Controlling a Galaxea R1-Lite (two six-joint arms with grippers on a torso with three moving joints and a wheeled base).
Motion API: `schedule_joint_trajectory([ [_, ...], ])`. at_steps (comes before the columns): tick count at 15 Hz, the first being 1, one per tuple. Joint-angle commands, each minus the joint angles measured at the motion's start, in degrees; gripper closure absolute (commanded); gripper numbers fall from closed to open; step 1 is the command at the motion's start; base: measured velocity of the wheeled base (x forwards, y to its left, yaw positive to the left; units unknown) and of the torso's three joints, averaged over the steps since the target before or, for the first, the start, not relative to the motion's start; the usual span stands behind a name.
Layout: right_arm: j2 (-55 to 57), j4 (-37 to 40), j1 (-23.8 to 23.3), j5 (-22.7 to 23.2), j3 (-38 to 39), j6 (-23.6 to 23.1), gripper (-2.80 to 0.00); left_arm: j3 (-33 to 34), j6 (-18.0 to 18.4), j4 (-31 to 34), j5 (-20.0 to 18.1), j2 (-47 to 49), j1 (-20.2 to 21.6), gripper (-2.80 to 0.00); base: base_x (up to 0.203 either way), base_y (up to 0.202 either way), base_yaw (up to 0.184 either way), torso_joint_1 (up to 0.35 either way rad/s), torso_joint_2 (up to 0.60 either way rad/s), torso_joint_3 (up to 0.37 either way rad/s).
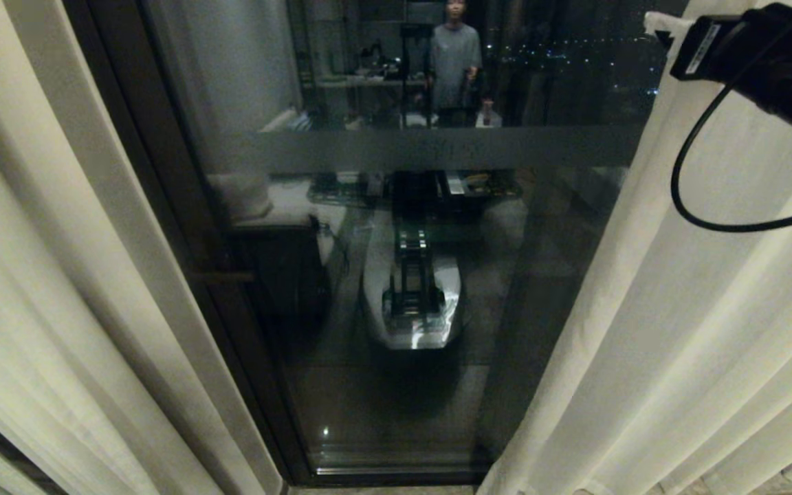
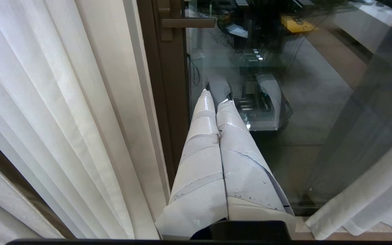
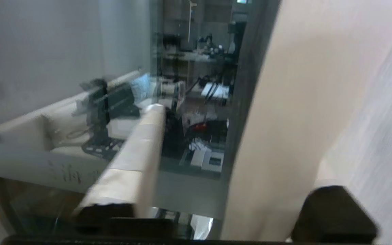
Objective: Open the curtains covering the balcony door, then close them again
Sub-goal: Close the inner curtains on both sides
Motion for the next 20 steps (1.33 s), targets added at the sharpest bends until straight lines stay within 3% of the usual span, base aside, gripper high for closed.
schedule_joint_trajectory([
  [1, -4.99, 0.01, -0.40, -0.01, 2.28, -0.04, -2.80, 0.00, -0.02, -0.01, 0.02, -0.02, -0.01, 0.00, 0.000, 0.000, 0.000, 0.000, 0.00, 0.000],
  [3, -10.28, 0.80, -0.70, -0.04, 6.94, -0.08, -2.80, 0.00, -0.02, -0.01, 0.02, -0.02, -0.01, 0.00, 0.000, 0.000, 0.000, 0.000, 0.00, 0.000],
  [7, -24.48, 1.34, -1.36, -0.05, 23.82, -0.11, -2.80, 0.00, -0.02, -0.01, 0.02, -0.02, -0.01, 0.00, 0.000, 0.000, 0.000, 0.000, 0.00, 0.000],
  [8, -28.49, 1.71, -1.71, -0.05, 28.53, -0.12, 0.00, 0.00, -0.02, 0.00, 0.02, -0.02, -0.01, 0.00, 0.000, 0.000, 0.000, 0.000, 0.00, 0.000],
  [15, -51.93, 12.01, -3.26, -0.15, 50.72, -2.05, 0.00, 0.00, -0.02, -0.01, 0.02, -0.02, -0.01, 0.00, 0.000, 0.000, 0.000, 0.000, 0.00, 0.000],
  [20, -66.01, 13.11, -7.78, -0.15, 67.64, -5.13, 0.00, 0.00, -0.02, -0.01, 0.02, -0.02, -0.01, 0.00, 0.000, 0.000, 0.000, 0.000, 0.00, 0.000],
])
